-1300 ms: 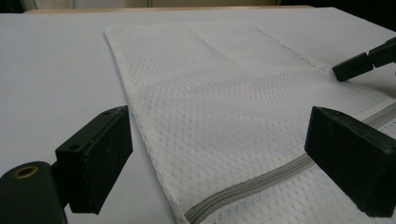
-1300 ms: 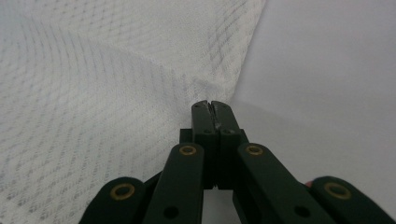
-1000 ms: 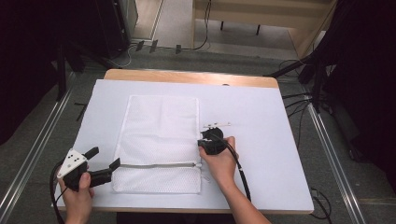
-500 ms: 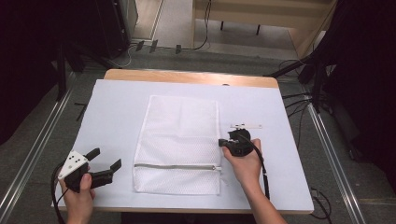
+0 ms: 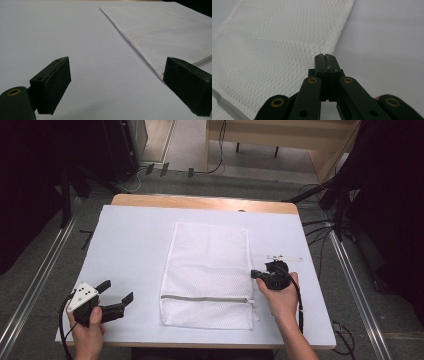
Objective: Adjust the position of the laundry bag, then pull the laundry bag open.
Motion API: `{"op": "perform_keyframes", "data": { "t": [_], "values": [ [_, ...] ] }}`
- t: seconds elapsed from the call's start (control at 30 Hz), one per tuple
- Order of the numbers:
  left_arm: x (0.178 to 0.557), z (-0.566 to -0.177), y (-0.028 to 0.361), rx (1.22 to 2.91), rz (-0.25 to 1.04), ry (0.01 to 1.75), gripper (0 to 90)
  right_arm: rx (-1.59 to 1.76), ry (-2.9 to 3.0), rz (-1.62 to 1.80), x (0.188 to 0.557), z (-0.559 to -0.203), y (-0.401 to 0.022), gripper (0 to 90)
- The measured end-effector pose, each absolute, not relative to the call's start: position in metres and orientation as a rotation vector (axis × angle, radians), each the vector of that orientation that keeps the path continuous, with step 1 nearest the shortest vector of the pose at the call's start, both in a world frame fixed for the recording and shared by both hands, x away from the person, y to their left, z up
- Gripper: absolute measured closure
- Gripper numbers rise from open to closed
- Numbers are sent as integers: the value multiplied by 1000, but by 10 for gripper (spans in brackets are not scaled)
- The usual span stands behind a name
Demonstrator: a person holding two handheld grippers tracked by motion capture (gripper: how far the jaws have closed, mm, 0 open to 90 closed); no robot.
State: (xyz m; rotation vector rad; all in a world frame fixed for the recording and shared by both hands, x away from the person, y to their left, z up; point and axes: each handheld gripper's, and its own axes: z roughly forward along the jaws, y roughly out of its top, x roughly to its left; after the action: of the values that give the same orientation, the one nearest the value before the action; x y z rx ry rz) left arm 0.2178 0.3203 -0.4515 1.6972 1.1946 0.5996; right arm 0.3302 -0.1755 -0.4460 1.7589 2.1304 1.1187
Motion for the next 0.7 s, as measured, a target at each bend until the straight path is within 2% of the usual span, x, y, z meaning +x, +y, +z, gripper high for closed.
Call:
{"op": "perform_keyframes", "data": {
  "t": [0.07,0.1,0.13,0.2,0.4,0.53,0.57,0.63,0.7],
  "values": [
    [218,-451,319,1699,596,1189,76,1762,2118,1192,329,-447,-186,834],
    [217,-450,318,1700,598,1187,75,1736,2128,1238,328,-446,-190,744],
    [216,-450,317,1698,595,1183,75,1717,2128,1272,326,-444,-196,691],
    [214,-449,315,1691,580,1176,76,1688,2119,1300,320,-442,-205,653],
    [213,-447,297,1672,510,1173,75,1681,2081,1299,293,-448,-232,604],
    [214,-441,257,1715,464,1172,76,1621,2107,1356,262,-452,-243,543],
    [215,-441,249,1726,458,1183,77,1601,2124,1389,257,-452,-244,570],
    [219,-441,233,1740,447,1202,144,1550,2182,1430,248,-453,-243,575],
    [222,-440,220,1753,425,1193,138,1535,2217,1429,242,-458,-240,573]
  ]
}}
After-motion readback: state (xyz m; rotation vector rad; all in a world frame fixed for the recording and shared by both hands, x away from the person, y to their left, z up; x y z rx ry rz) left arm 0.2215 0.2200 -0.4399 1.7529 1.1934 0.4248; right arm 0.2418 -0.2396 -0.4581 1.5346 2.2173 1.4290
